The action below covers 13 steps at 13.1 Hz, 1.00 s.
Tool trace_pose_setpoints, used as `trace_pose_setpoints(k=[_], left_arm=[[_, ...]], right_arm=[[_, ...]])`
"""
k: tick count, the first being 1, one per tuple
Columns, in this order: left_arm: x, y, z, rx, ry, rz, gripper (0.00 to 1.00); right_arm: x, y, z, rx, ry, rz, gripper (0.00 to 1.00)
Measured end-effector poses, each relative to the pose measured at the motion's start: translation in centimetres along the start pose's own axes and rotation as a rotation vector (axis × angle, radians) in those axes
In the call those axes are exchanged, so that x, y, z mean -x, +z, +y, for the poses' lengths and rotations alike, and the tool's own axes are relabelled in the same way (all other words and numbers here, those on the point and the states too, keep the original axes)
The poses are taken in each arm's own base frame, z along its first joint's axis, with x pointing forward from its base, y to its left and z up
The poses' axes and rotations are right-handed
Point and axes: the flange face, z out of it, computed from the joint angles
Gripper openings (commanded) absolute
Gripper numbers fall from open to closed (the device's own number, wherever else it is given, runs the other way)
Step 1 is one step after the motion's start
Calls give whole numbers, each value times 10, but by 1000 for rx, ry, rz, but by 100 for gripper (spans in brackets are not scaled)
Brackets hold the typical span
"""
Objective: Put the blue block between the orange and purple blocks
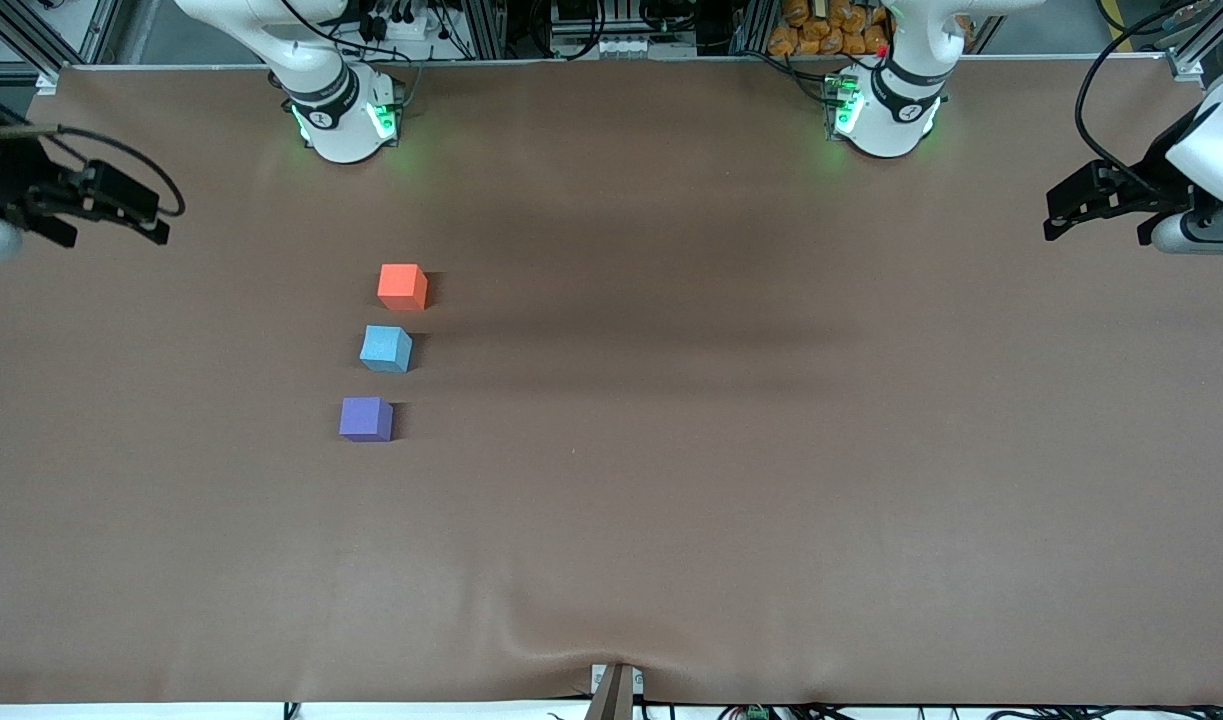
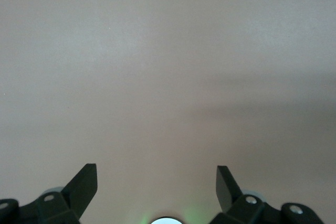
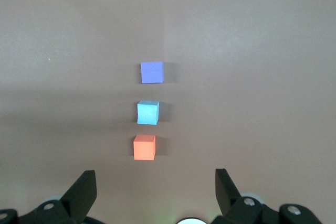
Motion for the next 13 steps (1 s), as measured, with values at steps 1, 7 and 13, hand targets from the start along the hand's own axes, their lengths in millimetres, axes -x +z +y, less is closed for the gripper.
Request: trace_pose_setpoints(k=[1, 7, 13], left_arm=[[0, 0, 0, 0, 0, 0, 100], [0, 0, 0, 0, 0, 0, 100], [0, 0, 0, 0, 0, 0, 100]], right_arm=[[8, 1, 4, 3, 9, 0, 100], [14, 9, 10, 3, 59, 6, 100], [14, 9, 9, 4, -2, 6, 100]])
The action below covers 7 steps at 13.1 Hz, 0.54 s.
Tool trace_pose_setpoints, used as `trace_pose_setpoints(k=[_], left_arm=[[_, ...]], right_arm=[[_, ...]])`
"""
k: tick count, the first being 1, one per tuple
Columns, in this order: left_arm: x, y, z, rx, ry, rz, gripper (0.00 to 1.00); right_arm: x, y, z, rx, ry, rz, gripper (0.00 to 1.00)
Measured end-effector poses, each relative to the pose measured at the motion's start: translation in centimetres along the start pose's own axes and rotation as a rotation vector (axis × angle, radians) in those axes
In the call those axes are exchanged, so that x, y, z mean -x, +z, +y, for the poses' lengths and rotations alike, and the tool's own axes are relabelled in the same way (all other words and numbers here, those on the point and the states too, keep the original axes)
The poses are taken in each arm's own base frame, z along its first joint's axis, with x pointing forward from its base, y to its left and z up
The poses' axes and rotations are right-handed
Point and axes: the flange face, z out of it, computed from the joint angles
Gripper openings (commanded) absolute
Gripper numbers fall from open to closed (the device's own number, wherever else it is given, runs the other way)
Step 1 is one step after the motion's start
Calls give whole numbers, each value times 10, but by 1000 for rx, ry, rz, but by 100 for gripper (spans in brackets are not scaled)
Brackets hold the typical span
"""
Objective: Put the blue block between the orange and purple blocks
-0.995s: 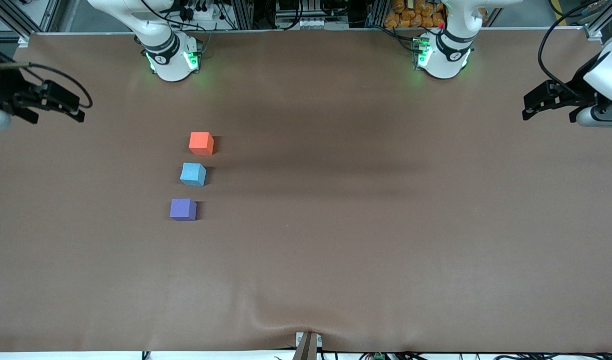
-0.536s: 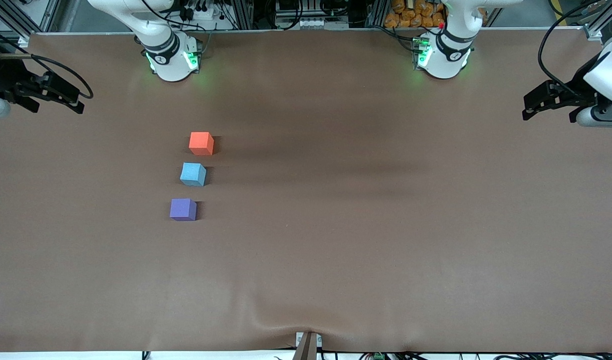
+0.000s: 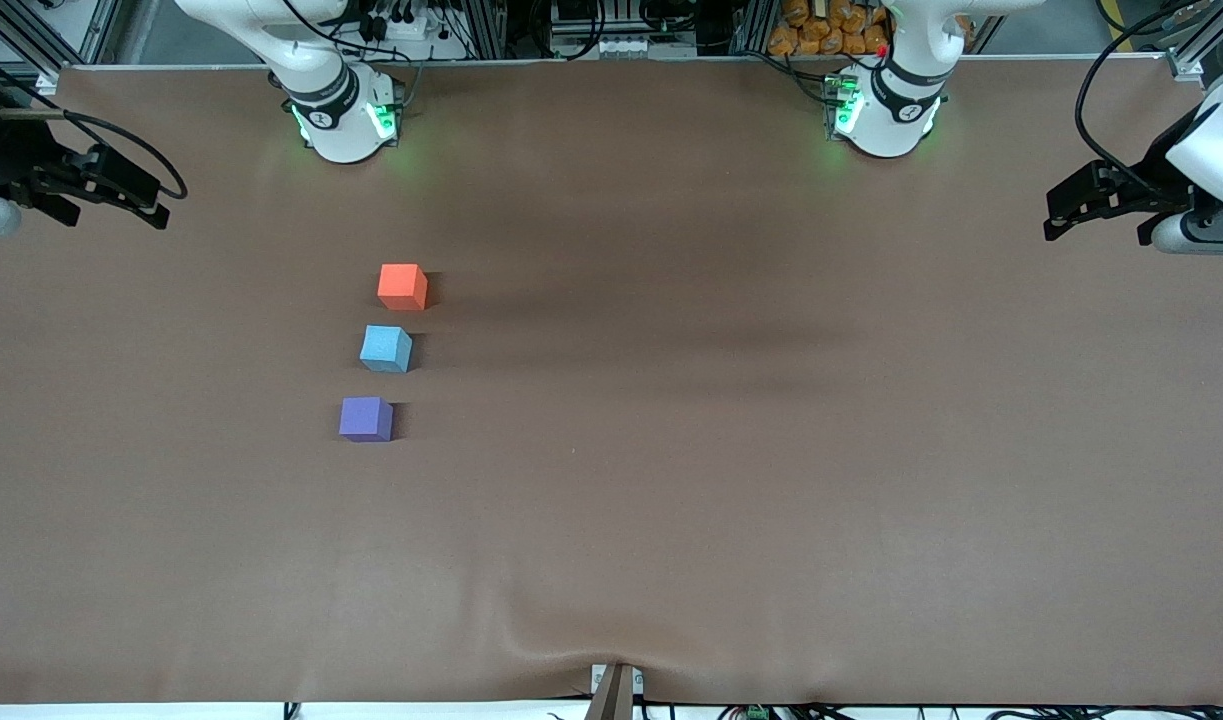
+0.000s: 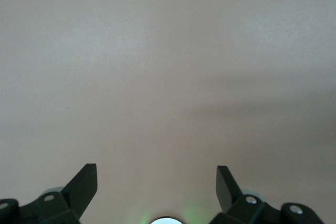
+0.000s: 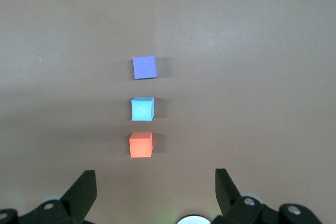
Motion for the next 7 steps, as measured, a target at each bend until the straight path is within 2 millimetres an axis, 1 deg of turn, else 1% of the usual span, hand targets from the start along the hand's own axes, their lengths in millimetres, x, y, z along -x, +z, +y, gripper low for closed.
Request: trace_pose_setpoints(k=[2, 7], left_arm=[[0, 0, 0, 0, 0, 0, 100], [0, 0, 0, 0, 1, 0, 100]], right_arm=[[0, 0, 1, 0, -95, -2, 100], [0, 1, 3, 0, -127, -7, 100]])
